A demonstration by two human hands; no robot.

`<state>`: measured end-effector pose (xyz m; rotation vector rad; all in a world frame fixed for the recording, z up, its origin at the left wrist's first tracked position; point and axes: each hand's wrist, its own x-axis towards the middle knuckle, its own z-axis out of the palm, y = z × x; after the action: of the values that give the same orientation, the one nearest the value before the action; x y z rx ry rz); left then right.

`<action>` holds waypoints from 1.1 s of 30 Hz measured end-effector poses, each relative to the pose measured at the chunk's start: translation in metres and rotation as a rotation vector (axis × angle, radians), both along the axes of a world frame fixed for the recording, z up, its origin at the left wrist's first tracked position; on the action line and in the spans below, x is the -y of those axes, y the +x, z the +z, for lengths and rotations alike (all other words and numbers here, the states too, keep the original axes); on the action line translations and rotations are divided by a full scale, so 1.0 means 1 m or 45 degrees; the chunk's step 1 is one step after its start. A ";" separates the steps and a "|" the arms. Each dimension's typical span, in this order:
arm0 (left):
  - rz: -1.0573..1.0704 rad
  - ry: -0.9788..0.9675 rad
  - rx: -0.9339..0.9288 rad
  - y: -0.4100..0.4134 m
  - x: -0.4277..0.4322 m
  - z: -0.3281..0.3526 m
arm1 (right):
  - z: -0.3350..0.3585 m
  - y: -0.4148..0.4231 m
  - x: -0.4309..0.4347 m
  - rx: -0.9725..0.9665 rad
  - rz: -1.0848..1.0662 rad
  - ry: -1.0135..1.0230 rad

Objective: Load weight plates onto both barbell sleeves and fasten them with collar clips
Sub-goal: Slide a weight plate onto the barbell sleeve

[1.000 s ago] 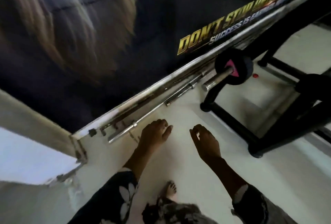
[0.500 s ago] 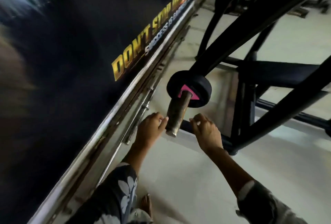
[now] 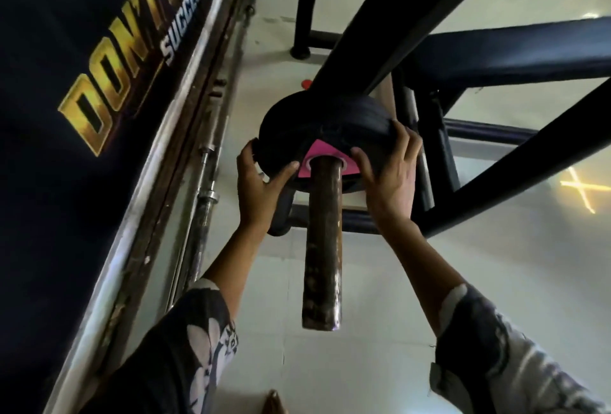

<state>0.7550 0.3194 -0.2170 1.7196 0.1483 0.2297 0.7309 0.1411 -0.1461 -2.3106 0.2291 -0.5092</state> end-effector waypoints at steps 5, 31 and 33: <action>0.090 -0.133 0.089 0.003 0.002 -0.015 | -0.013 0.005 0.004 0.142 -0.076 0.125; 0.046 -0.214 0.363 -0.149 -0.012 0.019 | -0.044 -0.145 0.006 0.208 0.071 0.493; 0.074 -0.210 0.317 -0.197 -0.019 0.019 | -0.042 -0.193 0.003 0.133 0.078 0.501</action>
<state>0.5579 0.3380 -0.1983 1.5109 0.0323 0.4595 0.5376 0.1379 -0.1882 -1.8972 0.1885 -0.5027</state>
